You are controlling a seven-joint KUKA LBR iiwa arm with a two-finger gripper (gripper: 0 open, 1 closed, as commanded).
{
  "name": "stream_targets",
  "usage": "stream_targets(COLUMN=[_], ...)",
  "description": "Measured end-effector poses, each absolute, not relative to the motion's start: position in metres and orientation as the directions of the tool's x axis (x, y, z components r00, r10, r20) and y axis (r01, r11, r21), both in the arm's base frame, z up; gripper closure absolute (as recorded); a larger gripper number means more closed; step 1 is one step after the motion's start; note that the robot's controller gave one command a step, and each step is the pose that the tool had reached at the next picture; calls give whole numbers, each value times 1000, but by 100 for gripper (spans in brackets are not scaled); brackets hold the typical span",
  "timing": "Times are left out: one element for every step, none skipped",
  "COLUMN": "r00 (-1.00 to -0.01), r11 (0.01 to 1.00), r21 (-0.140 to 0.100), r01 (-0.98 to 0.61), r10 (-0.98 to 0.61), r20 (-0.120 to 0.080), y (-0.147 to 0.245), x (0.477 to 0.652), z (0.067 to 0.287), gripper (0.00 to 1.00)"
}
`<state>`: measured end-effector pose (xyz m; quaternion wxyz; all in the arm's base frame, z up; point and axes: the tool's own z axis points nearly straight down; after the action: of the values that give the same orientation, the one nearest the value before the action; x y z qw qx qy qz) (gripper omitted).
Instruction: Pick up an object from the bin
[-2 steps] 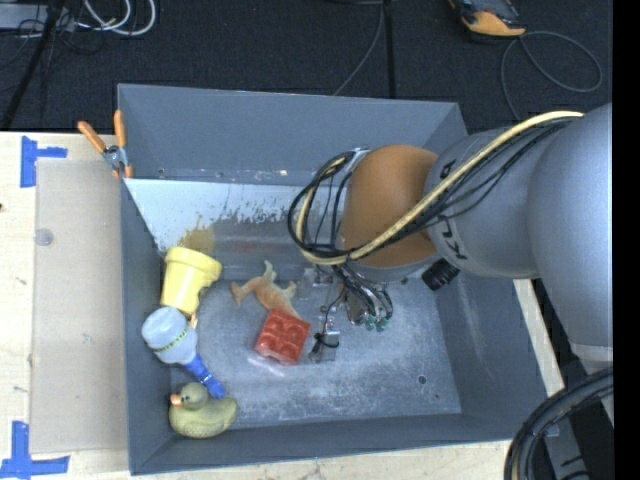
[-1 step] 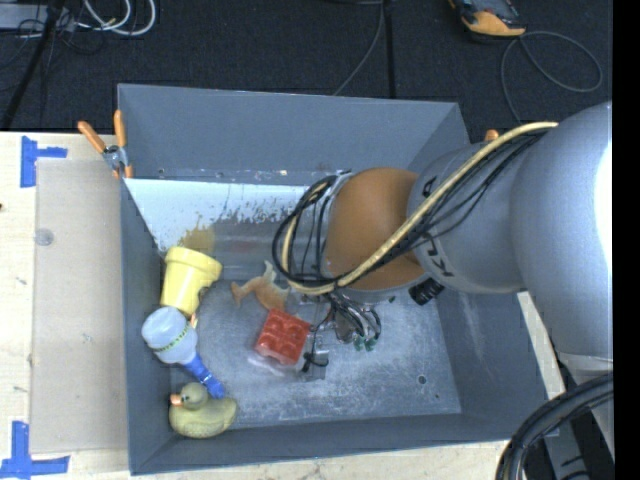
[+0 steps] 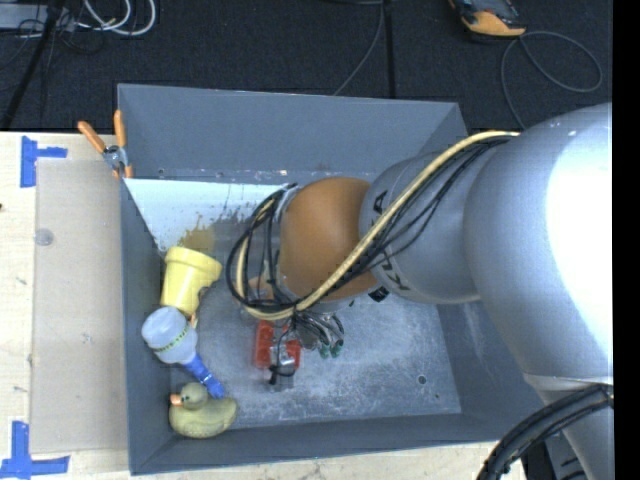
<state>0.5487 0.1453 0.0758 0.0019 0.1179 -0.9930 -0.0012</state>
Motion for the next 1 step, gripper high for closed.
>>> stream_targets(r00=[-963], r11=[963], r21=[4], r01=[-268], r10=[-268], r20=[3], y=[187], x=[549], z=[72], gripper=[0])
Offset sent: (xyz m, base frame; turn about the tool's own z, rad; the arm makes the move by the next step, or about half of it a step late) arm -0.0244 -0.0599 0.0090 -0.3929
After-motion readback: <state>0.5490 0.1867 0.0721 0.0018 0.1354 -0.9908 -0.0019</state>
